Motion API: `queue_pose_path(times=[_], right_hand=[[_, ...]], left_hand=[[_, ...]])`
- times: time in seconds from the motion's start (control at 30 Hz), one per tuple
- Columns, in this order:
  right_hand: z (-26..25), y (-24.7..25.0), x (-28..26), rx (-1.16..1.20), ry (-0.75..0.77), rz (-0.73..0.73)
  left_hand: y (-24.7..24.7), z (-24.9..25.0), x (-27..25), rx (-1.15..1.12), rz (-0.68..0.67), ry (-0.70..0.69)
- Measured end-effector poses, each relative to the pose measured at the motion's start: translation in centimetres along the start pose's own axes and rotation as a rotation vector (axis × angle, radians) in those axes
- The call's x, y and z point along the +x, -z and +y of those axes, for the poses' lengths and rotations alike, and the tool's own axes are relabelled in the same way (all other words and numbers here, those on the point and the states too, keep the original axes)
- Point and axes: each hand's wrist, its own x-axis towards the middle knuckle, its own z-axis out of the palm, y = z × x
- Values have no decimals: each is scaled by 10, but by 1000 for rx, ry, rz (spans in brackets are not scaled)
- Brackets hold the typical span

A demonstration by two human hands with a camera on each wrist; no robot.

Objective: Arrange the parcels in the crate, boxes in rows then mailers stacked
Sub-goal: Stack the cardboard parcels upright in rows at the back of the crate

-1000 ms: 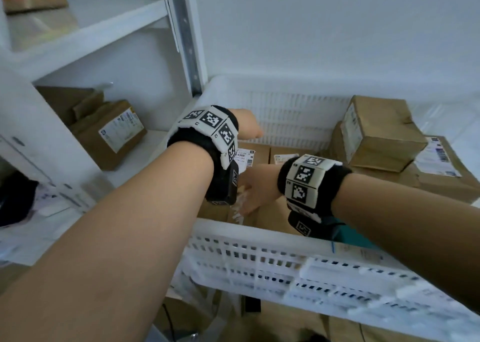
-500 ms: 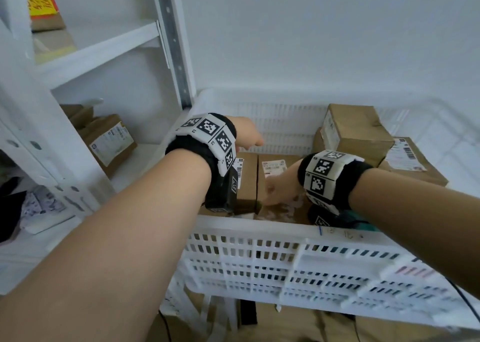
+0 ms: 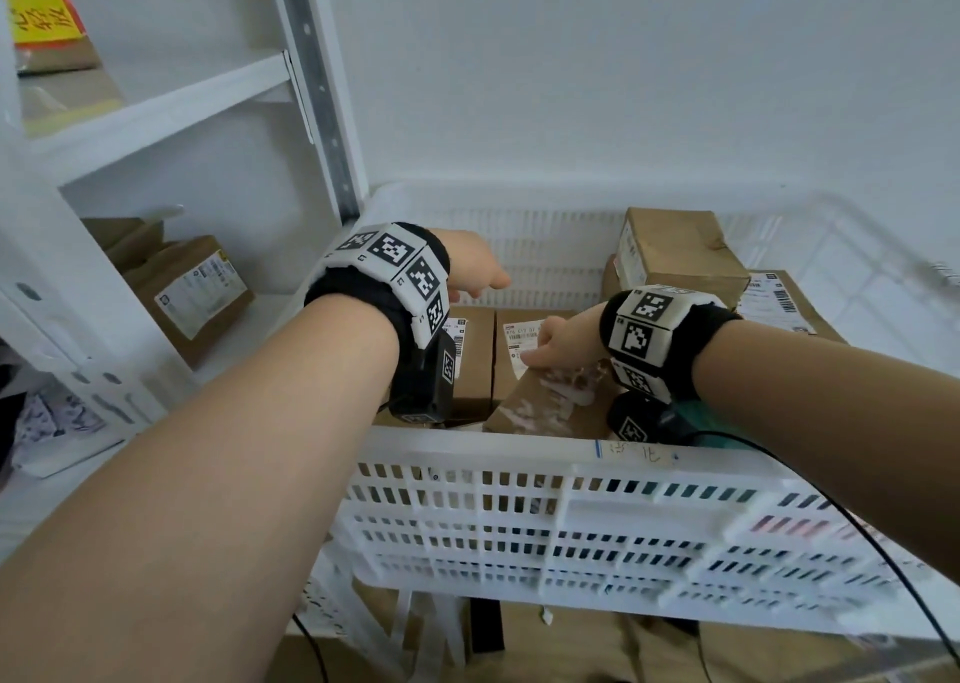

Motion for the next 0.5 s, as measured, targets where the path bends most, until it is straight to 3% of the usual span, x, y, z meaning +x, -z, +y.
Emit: queue_pose_path(times=[0.1,0.3,0.4,0.5], right_hand=[[8,13,-2,81,55,32],[31,34,12,736,10,329],[39,30,16,1045,71,422],[43,20,19,1187,124,430]], left_hand=[[0,1,1,-18,2,11],[-1,-3,8,-18,-19,53],[-3,-7,11,-232,-47,120],[-11,-12,18,-630,-111,197]])
